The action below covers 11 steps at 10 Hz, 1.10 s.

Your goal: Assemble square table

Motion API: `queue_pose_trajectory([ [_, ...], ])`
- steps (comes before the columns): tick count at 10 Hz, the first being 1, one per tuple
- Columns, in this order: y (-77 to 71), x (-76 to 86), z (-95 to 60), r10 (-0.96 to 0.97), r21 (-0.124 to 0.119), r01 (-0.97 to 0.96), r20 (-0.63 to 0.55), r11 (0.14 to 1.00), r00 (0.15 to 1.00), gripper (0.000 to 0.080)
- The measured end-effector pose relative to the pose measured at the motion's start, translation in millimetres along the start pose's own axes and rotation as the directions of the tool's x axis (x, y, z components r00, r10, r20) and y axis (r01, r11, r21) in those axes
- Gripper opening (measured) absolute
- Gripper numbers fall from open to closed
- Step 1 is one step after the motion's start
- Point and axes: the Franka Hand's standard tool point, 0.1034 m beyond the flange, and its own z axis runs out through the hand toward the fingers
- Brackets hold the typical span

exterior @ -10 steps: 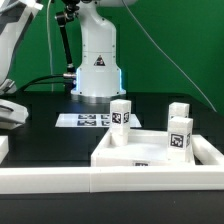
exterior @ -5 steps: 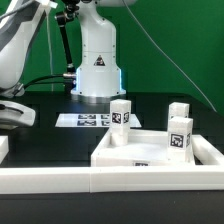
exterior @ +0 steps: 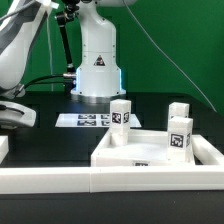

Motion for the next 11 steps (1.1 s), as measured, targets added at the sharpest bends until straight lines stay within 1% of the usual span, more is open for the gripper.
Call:
queue_pose_trajectory([
  [1, -6.6, -2.7, -8.4, -0.015, -0.018, 0.015, -0.008, 1.000, 1.000, 0.0288],
  [2, -18.7, -6.8, -18.3, -0.032, -0.039, 0.031, -0.019, 0.999, 0.999, 0.0288],
  [4, -51.7, -18.5, -42.5, 0.014, -0.056, -0.016, -0.049, 0.998, 0.999, 0.0288],
  [5, -65.2, -20.9, -53.9, 0.044, -0.063, -0.049, -0.072, 0.997, 0.996, 0.0288],
  [6, -73.0, -20.6, -62.7, 0.049, -0.075, -0.056, -0.099, 0.996, 0.994, 0.0290],
  [7, -74.8, -18.8, -64.5, 0.043, -0.081, -0.053, -0.119, 0.995, 0.992, 0.0290],
  [10, -72.4, -13.5, -66.4, 0.041, -0.086, -0.054, -0.149, 0.995, 0.988, 0.0290],
  [11, -75.7, -10.6, -69.8, 0.044, -0.084, -0.060, -0.185, 0.995, 0.982, 0.0290],
])
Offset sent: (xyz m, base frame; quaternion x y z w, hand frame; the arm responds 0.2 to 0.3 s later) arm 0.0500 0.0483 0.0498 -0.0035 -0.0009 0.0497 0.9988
